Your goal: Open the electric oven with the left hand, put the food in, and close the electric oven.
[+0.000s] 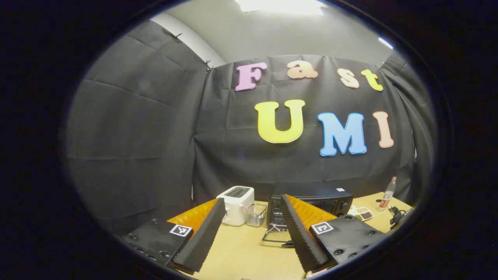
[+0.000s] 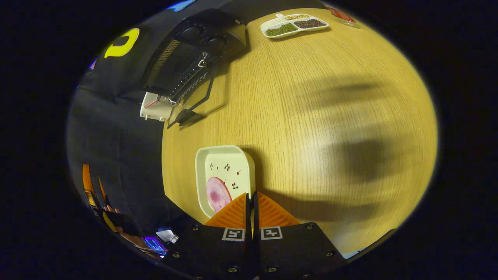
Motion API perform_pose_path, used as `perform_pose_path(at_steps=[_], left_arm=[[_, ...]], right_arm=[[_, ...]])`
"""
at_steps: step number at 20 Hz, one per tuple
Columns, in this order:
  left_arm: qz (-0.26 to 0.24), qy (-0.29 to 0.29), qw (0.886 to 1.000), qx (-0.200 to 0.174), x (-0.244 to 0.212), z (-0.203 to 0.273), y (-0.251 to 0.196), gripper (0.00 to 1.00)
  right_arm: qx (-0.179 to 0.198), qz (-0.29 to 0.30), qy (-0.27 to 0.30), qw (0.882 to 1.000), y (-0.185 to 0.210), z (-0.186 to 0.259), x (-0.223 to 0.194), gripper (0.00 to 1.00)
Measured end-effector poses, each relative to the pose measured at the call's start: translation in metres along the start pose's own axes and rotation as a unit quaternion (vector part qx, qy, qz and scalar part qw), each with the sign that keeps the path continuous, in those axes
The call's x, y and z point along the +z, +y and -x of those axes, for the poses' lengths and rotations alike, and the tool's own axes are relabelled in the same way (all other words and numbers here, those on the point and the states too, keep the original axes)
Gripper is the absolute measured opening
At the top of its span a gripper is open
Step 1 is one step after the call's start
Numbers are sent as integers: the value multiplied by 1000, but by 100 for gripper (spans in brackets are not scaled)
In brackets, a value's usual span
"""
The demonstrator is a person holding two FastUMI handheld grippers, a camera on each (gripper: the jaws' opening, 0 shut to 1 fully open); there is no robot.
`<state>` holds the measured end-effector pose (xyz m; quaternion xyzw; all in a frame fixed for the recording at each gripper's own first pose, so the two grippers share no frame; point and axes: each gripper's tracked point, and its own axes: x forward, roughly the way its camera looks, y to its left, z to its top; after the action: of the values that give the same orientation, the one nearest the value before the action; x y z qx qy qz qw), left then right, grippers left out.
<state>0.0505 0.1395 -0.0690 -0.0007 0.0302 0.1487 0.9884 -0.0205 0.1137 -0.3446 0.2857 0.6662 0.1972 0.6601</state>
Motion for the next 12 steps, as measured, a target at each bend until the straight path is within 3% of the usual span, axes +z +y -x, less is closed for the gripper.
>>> perform_pose_path(at_steps=[6, 12], left_arm=[[-1, -3, 1000, -9, 0, -16, 0, 96], [7, -3, 1000, -22, -4, -46, 5, 95]], right_arm=[[58, -65, -48, 995, 30, 25, 27, 1], [77, -132, -113, 982, 81, 10, 65, 1]])
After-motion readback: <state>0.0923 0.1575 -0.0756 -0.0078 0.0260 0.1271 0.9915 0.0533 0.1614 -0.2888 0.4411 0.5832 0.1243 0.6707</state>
